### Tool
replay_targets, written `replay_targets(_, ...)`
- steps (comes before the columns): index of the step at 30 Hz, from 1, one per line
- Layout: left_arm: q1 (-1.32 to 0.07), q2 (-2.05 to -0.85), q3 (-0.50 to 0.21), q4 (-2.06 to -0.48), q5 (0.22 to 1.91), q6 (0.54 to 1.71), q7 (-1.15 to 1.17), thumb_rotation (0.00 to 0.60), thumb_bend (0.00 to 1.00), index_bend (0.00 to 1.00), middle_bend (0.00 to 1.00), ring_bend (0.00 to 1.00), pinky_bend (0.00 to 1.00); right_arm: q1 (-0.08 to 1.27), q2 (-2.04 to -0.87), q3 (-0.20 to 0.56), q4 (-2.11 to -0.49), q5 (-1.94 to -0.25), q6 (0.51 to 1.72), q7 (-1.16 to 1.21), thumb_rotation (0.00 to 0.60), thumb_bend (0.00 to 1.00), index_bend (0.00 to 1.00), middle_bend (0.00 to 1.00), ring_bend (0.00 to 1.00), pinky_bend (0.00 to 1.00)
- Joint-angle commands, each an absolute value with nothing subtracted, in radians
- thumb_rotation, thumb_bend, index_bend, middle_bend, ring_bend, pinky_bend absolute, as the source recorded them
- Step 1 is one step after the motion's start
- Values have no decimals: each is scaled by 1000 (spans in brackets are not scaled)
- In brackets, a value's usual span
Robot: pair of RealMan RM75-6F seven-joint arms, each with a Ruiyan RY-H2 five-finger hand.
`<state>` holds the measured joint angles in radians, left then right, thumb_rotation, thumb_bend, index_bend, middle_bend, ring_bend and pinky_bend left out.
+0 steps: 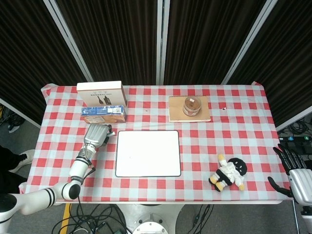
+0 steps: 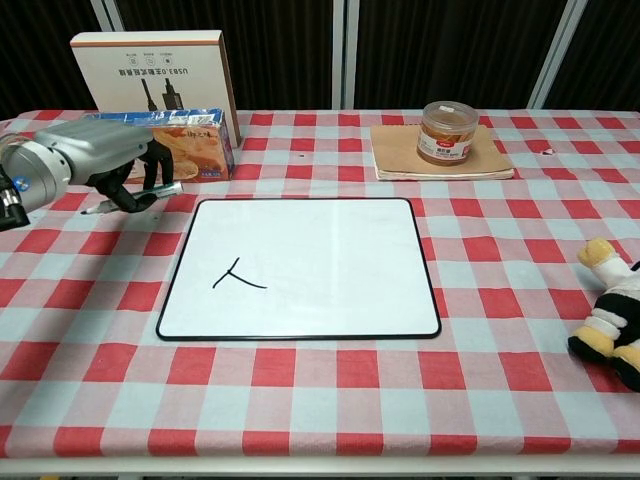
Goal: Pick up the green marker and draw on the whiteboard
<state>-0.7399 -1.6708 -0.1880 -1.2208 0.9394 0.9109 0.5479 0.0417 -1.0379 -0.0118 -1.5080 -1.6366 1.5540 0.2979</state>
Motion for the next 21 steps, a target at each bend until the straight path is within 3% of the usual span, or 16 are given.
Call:
replay_targets(1, -741, -1659, -188, -1264, 911, 949, 596, 600, 402, 142, 285, 604, 735, 40, -1037, -11, -1509, -1636, 1556, 297, 600, 201, 0, 0, 0, 0)
replay_targets(5, -709, -1608, -198, -1367, 932, 1024, 572, 600, 394, 106, 205, 498, 719, 36, -1033, -11, -1511, -1635, 1563, 296, 600, 202, 0, 0, 0, 0)
replay_targets(8, -637, -1531, -197, -1473, 1007, 1155, 501, 600, 391, 105, 202, 438, 689, 28, -1027, -9, -1513, -1624, 1568, 295, 600, 203, 0, 0, 0, 0)
replay_targets(11, -548, -1440, -176, -1537, 1091, 1262, 386, 600, 325, 116, 203, 369, 590, 20, -1025, -7, -1511, -1608, 1571, 298, 600, 205, 0, 0, 0, 0)
replay_targets(15, -425, -1308, -106, -1568, 1209, 1355, 211, 600, 119, 149, 203, 268, 339, 14, -1036, -4, -1501, -1605, 1578, 305, 600, 204, 0, 0, 0, 0)
replay_targets(18, -340, -1253, -56, -1564, 1274, 1438, 133, 600, 92, 158, 203, 239, 243, 13, -1050, -2, -1493, -1605, 1581, 306, 600, 205, 0, 0, 0, 0)
replay_targets(21, -261, -1220, -17, -1576, 1309, 1511, 83, 600, 92, 159, 203, 224, 210, 14, -1058, 0, -1497, -1605, 1578, 294, 600, 205, 0, 0, 0, 0)
